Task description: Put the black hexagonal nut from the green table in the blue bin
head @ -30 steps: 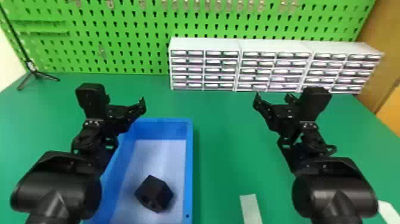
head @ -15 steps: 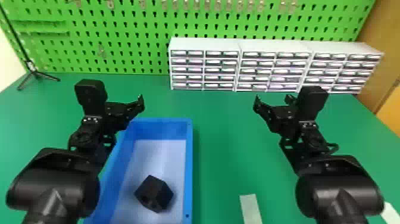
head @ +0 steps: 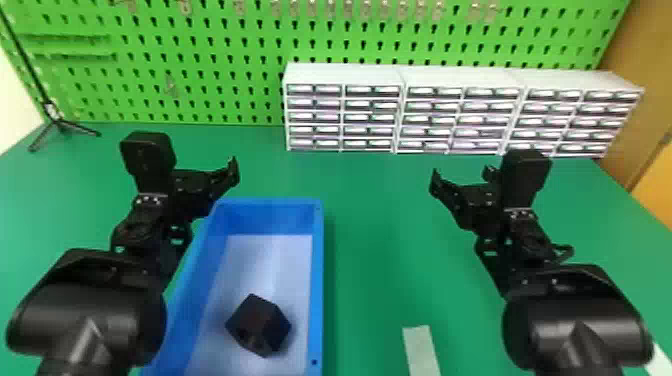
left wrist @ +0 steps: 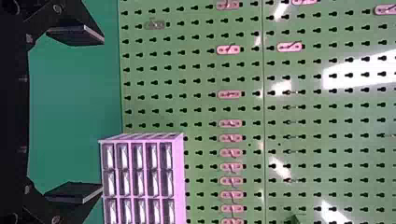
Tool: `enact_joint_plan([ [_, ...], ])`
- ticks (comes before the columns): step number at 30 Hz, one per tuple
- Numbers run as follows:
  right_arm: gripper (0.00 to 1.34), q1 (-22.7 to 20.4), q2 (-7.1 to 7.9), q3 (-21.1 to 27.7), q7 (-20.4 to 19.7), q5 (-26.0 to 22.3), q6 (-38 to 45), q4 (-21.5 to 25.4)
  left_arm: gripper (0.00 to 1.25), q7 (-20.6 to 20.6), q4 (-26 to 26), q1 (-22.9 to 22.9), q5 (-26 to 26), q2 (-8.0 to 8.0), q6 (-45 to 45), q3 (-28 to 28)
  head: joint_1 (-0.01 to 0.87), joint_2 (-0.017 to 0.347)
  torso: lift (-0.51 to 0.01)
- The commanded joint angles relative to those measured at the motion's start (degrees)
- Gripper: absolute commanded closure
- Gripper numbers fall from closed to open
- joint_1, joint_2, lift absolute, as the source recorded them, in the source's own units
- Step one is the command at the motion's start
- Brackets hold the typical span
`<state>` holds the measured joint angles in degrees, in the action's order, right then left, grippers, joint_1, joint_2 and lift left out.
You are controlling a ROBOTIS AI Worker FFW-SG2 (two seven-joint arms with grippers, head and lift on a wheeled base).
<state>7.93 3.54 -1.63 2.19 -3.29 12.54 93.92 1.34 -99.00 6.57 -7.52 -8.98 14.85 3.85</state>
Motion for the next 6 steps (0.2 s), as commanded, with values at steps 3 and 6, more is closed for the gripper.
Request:
enact_joint_plan([
  [3, 0.29, -0.2, 0.24, 0.1, 0.0, 0.0, 0.5, 0.4, 0.17, 0.0, -0.3, -0.1, 0.0, 0.1, 0.0, -0.2, 0.683, 0.028, -0.096],
  [6, 0.29, -0.2, 0.15, 0.2, 0.0, 0.0, 0.6, 0.5, 0.17, 0.0, -0.3, -0.1, 0.0, 0.19, 0.0, -0.2, 0.683, 0.028, -0.096],
])
